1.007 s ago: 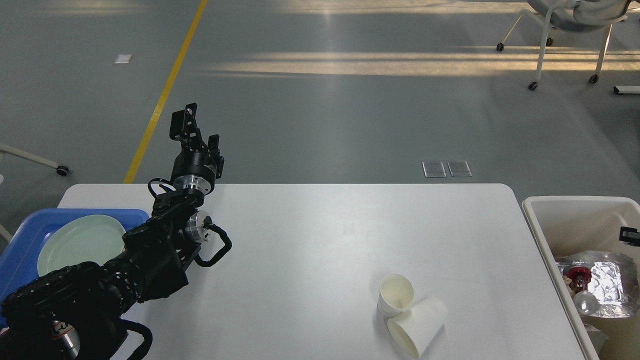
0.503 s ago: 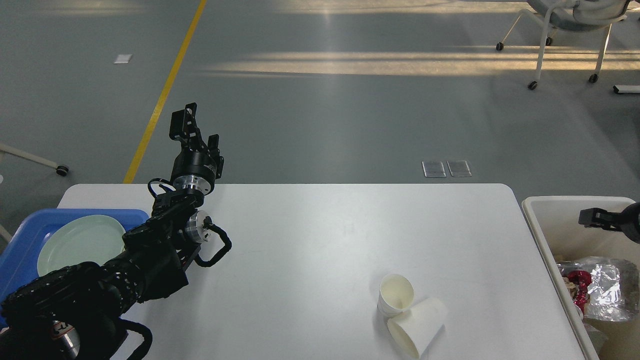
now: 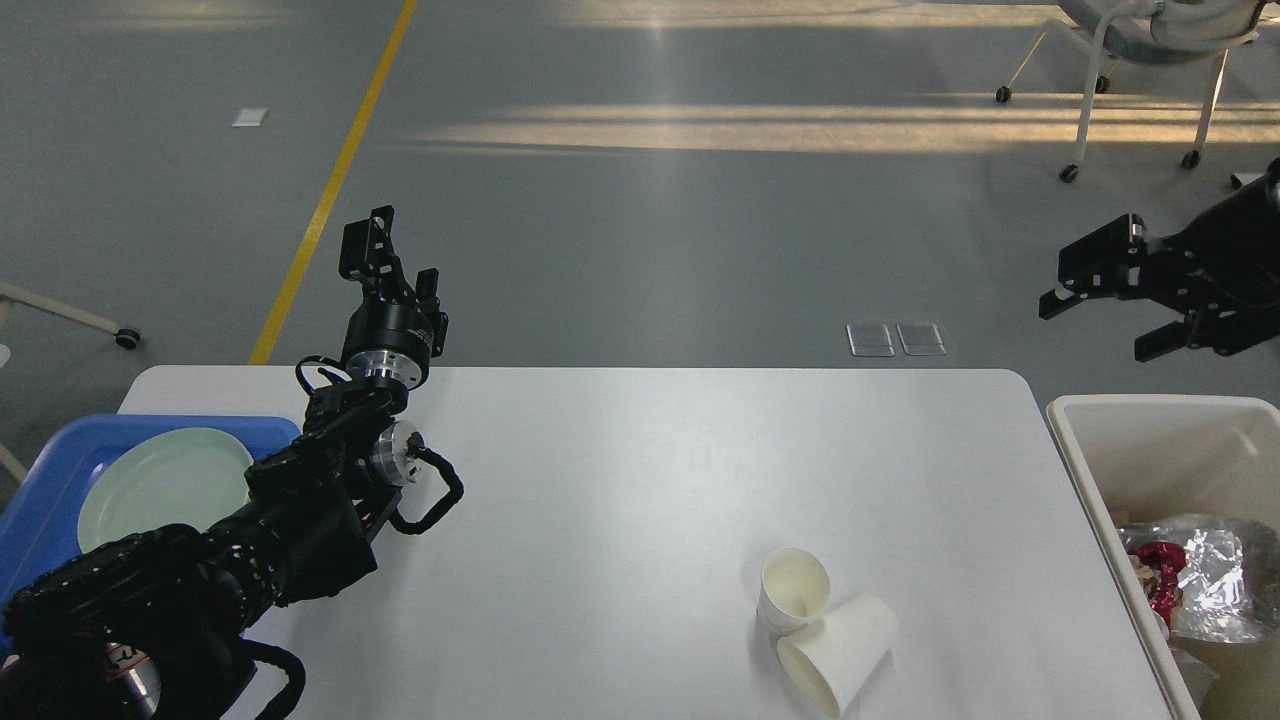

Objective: Tidy desktop
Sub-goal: 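Raise the right gripper out of the bin and swing it over the table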

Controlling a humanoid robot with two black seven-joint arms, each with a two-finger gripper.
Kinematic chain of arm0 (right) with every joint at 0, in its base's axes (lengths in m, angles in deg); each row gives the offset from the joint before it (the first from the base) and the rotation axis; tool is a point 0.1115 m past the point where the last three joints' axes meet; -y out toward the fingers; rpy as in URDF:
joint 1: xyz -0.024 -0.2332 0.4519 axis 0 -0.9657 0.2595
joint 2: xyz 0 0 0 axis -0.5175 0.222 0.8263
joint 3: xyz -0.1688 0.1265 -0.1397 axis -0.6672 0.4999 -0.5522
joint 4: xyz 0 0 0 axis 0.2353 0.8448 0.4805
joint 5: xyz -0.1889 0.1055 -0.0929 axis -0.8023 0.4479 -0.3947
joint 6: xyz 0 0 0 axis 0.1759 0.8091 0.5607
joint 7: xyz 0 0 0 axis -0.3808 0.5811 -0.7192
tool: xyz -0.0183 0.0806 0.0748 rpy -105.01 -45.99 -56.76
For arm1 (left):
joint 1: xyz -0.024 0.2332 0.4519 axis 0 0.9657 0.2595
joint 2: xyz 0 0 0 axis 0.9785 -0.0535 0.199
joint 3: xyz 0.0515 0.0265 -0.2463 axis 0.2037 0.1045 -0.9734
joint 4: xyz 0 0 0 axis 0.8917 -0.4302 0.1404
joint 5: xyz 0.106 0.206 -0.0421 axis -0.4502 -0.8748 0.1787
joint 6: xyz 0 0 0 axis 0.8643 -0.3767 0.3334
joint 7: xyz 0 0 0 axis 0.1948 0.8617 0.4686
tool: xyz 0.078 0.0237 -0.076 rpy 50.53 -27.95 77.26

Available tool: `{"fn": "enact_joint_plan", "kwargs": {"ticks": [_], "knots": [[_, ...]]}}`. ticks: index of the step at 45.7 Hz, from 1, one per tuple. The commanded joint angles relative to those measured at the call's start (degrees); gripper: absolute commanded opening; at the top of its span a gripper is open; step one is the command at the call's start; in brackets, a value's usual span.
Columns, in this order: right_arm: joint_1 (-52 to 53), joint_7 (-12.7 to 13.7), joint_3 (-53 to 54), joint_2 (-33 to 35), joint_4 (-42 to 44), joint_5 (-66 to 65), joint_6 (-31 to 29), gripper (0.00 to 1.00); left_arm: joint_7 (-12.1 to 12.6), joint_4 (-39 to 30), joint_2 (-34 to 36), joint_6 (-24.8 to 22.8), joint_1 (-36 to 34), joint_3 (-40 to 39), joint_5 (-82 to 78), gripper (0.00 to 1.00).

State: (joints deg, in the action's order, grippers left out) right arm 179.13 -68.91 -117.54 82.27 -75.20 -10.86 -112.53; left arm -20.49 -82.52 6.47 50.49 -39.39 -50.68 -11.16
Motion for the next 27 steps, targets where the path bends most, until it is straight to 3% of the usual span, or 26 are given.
{"fn": "enact_joint_plan", "kwargs": {"ticks": [1,13,27], "knots": [[8.8,-0.1,0.4,-0.2,-2.3,2.9,-0.7,0.97,0.0,0.0,0.0,0.0,0.0,0.0,0.0,0.98],[23.9,0.3,2.1,-2.5,-6.7,8.3,-0.7,0.98,0.0,0.0,0.1,0.0,0.0,0.0,0.0,0.98],[25.3,0.4,3.4,-5.9,-6.8,11.7,-0.7,0.97,0.0,0.0,0.1,0.0,0.0,0.0,0.0,0.98]]}}
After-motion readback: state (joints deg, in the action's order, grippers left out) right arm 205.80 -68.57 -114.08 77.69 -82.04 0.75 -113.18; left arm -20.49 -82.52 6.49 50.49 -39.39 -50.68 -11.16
